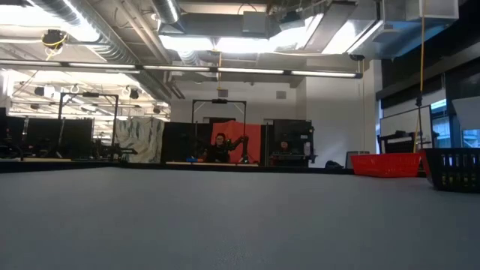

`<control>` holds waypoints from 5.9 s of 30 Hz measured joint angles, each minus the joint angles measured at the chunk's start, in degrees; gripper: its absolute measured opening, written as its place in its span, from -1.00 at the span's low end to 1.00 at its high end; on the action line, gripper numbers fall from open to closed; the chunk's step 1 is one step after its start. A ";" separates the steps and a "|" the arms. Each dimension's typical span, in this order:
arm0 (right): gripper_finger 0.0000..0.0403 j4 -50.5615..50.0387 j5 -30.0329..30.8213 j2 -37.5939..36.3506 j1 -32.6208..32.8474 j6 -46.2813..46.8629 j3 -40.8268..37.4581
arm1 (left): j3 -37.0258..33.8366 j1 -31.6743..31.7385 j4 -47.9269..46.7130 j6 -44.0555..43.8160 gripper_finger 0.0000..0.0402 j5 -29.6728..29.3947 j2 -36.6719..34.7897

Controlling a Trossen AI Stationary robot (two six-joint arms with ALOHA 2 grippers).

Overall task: Sort crayons
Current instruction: Put the orange crayon into the red basket

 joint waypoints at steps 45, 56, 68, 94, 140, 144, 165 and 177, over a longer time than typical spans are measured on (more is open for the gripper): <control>-0.84 -9.69 23.45 -17.36 -66.91 -43.07 -13.39 | 0.02 0.05 -3.51 -6.53 -0.30 0.00 0.00; -0.84 14.45 22.72 -17.11 -95.91 -60.65 -19.86 | 0.02 0.01 -3.85 -9.24 -0.30 0.00 0.00; -0.84 29.71 19.40 -11.59 -107.50 -66.56 -25.92 | 0.02 -0.01 -3.86 -10.94 -0.30 0.00 0.00; -0.24 28.29 24.18 -19.19 -96.65 -69.75 -23.85 | 0.02 -0.01 -4.64 -12.93 -0.30 1.94 0.00; -0.24 89.30 18.82 -7.87 -43.04 -92.96 -27.19 | 7.91 -13.23 -56.56 -74.93 -0.36 53.88 14.40; -0.24 88.56 18.90 -7.87 -43.12 -91.92 -27.21 | 7.93 -13.80 -52.95 -73.58 -0.39 54.23 16.44; -0.24 88.33 18.88 -7.87 -43.15 -91.85 -27.21 | 8.02 -13.64 -54.46 -69.17 -0.58 54.45 21.07; -0.24 87.73 18.91 -7.52 -43.19 -91.85 -27.21 | 8.03 -11.87 -54.95 -63.37 -0.96 55.71 21.11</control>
